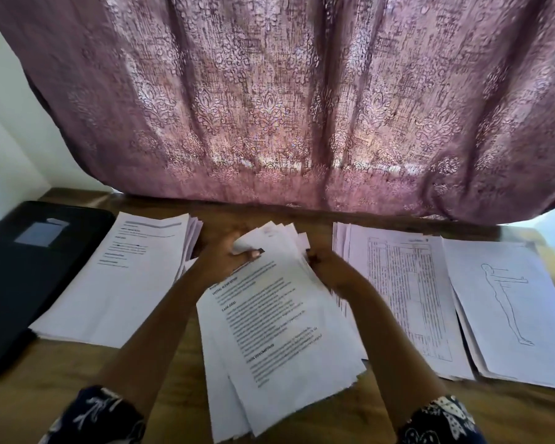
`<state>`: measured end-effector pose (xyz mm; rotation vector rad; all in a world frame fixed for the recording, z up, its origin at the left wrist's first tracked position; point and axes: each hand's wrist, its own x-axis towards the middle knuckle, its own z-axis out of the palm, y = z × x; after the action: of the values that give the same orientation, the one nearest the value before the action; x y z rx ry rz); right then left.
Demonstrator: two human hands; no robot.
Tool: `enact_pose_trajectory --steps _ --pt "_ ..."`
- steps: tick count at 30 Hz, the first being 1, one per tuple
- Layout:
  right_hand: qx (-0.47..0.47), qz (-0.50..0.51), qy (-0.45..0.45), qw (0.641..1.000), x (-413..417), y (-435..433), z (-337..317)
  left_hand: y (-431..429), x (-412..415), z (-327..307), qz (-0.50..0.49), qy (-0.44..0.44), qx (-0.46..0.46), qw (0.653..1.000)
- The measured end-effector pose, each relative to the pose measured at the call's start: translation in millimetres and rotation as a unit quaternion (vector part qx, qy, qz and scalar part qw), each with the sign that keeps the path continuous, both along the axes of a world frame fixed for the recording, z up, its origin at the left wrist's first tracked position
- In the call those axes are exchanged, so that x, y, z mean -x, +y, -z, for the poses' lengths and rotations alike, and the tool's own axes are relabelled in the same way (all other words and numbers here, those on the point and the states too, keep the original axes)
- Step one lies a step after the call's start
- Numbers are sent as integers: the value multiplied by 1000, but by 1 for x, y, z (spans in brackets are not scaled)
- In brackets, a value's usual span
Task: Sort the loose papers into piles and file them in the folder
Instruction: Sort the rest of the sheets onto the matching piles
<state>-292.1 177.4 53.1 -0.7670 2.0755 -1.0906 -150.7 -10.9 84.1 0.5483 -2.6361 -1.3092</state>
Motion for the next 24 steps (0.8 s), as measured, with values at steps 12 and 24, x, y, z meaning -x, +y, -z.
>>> enact_pose_trajectory --steps 12,24 --pt "-68 -21 231 970 18 -20 31 -28 -36 27 29 -107 -92 990" --pt "54 22 169 984 -15 -17 76 -50 -30 22 -18 -76 -94 992"
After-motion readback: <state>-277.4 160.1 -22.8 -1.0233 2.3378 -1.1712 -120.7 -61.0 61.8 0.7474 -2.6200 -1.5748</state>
